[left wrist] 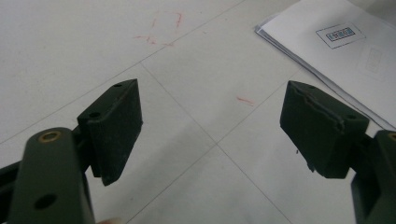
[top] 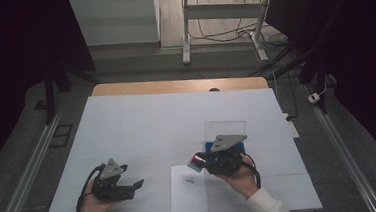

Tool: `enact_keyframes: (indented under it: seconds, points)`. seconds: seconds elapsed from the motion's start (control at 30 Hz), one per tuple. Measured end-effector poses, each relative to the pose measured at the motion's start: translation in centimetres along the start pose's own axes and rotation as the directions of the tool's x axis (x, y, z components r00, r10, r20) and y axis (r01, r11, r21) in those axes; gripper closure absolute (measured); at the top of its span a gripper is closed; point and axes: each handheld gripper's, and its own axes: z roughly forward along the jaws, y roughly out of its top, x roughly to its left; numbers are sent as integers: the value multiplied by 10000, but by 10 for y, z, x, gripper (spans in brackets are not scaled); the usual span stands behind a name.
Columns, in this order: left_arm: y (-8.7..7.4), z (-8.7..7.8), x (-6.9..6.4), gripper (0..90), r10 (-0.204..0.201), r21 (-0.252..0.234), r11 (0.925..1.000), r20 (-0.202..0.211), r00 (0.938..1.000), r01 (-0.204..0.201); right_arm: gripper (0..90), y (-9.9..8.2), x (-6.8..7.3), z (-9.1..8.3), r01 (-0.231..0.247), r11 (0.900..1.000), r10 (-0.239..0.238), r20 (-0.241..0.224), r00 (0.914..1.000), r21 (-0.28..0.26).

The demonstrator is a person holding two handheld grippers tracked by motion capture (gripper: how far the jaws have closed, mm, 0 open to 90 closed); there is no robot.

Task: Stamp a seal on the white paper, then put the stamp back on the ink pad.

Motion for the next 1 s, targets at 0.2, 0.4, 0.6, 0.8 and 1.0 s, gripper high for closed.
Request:
enact_keyframes:
  seconds: [0.2,0.4,0.6,0.8,1.0]
  points:
    - [0,0,0,211,24,-16,10000,-8,10000,-24,698,0,-5,-5,-122,9998,129,535,9985,-143]
    - [-1,2,2,211,-34,-23,10000,-49,10000,34,697,-1,-12,-12,-169,9996,184,728,9972,-209]
    - [-1,3,3,211,-20,-43,10000,-57,10000,20,697,-1,-20,-20,-265,9989,300,962,9949,-381]
    - [0,2,2,213,7,-73,10000,-54,10000,-7,697,0,-23,-30,-170,9987,228,1214,9923,-485]
    - [1,1,2,212,50,-106,9999,-43,10000,-51,697,-1,-30,-37,-223,9995,257,1492,9885,-245]
